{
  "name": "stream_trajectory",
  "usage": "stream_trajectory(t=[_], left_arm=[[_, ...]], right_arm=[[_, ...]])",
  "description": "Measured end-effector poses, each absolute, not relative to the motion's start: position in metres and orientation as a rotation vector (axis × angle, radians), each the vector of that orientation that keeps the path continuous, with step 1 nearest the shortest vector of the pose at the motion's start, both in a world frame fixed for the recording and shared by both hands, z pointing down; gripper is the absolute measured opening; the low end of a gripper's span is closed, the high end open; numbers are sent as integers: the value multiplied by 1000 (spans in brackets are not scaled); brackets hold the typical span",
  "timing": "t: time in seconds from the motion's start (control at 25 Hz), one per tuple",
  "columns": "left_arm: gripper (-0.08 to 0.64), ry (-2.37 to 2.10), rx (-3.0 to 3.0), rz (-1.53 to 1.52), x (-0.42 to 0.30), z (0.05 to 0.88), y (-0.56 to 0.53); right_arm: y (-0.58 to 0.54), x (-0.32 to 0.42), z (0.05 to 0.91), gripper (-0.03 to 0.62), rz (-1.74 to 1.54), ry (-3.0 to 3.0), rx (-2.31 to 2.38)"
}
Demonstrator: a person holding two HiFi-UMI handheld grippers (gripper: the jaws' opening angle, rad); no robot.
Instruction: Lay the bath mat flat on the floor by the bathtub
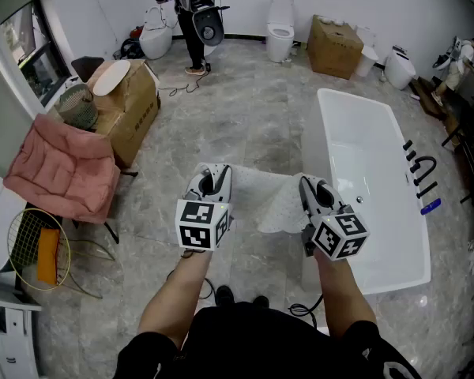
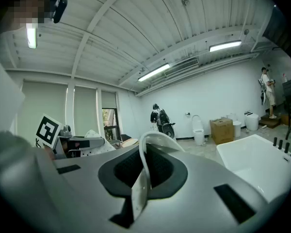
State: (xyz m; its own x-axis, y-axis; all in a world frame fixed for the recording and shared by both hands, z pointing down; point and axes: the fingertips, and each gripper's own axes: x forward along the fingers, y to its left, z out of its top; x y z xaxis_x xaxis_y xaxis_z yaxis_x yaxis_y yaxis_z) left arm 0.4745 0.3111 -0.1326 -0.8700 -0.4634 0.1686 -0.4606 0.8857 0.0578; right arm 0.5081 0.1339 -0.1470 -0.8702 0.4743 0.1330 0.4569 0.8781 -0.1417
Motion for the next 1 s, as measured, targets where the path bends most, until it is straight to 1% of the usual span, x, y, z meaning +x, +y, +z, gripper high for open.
stream_trajectory(t=[0.64, 1.0], left_arm=[[21, -2851, 711, -22, 474, -122, 322], [21, -2828, 683, -23, 469, -108, 353]], right_arm=[[152, 513, -134, 20, 168, -2825, -765], [160, 505, -128, 21, 166, -2807, -732]])
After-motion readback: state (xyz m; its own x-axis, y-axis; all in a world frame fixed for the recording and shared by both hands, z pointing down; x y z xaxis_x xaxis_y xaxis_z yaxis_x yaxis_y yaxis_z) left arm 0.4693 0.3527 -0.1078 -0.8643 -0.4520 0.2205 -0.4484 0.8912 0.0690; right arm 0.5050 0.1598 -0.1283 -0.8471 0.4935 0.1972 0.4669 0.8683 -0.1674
